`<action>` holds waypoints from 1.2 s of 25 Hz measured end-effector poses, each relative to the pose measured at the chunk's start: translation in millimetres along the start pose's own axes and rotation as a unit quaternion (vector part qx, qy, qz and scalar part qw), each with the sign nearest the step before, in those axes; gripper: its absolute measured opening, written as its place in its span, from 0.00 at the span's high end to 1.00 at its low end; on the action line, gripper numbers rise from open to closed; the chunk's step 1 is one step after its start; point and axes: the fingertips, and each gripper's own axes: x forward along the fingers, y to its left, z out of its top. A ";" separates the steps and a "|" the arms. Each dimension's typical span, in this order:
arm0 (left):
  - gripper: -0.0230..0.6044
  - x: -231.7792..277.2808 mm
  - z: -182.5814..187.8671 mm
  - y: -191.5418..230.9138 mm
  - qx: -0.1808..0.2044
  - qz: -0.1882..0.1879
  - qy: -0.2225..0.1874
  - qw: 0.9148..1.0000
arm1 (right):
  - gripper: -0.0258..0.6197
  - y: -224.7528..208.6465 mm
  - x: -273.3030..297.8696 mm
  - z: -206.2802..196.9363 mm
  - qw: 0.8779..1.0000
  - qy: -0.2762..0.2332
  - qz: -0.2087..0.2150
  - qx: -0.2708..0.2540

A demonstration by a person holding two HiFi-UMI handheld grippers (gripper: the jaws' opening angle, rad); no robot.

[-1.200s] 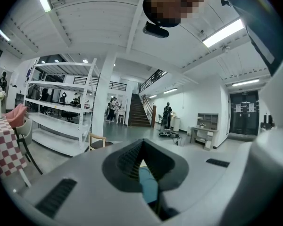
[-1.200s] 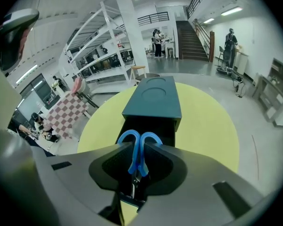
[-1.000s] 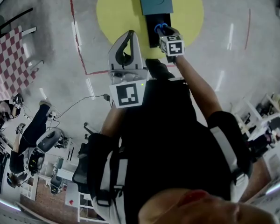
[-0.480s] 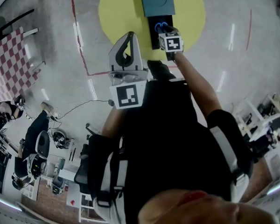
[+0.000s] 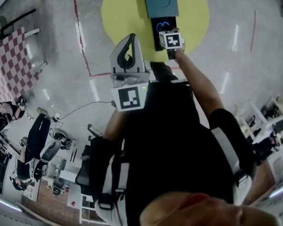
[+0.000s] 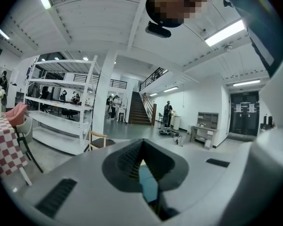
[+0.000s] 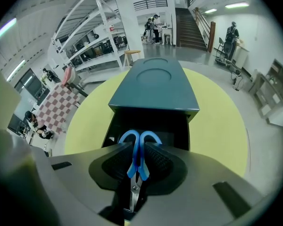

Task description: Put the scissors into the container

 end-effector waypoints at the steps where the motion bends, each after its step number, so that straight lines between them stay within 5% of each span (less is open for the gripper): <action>1: 0.97 0.2 0.2 0.6 0.000 0.000 0.000 1.000 | 0.84 -4.0 1.7 0.8 1.000 0.000 -0.008 -0.004; 10: 0.97 3.4 -0.6 4.3 -0.004 0.006 0.003 1.000 | 0.84 -14.5 12.1 -0.8 1.000 0.014 -0.021 -0.003; 30: 0.97 8.3 -0.4 1.4 -0.006 0.008 0.007 1.000 | 0.84 10.4 18.9 -12.3 0.998 0.056 0.020 0.023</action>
